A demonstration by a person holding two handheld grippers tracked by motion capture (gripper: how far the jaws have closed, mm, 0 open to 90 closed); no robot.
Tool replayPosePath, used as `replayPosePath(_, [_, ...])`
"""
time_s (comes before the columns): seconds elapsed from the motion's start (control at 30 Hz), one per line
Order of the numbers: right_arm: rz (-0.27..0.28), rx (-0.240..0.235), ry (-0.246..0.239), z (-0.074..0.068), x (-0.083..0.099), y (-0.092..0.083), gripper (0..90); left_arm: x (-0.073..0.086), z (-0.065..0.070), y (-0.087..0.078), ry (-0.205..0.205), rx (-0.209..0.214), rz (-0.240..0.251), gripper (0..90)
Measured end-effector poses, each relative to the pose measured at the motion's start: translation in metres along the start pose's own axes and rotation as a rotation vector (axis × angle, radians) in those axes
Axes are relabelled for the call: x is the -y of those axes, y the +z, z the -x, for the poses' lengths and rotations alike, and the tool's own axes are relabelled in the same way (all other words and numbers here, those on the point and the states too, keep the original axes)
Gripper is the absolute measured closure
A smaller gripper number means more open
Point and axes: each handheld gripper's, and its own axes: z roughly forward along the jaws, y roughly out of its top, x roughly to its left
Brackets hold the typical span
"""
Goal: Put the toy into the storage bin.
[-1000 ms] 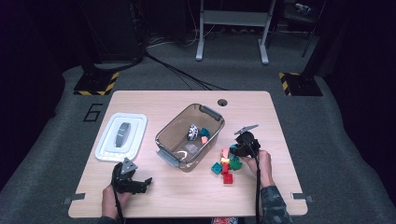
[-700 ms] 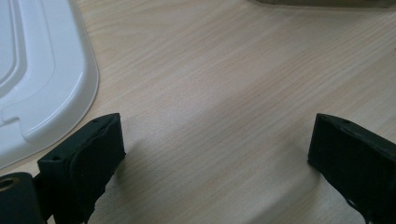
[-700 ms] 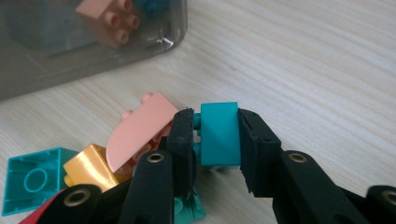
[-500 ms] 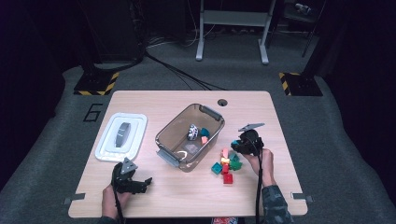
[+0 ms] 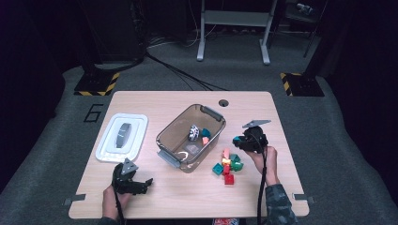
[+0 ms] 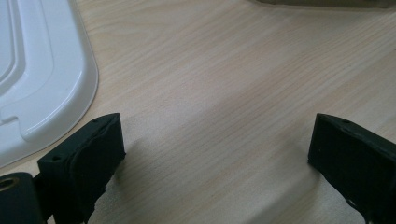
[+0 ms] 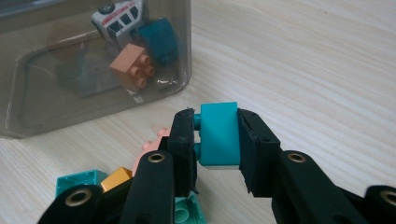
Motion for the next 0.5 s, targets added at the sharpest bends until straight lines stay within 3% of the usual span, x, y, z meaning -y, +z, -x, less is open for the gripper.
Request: replayPosePath(0.5, [0.046, -0.005, -0.019, -0.005, -0.019, -0.020, 68.8, 0.000, 0.000, 0.000, -0.004, 0.000, 0.001, 3.5])
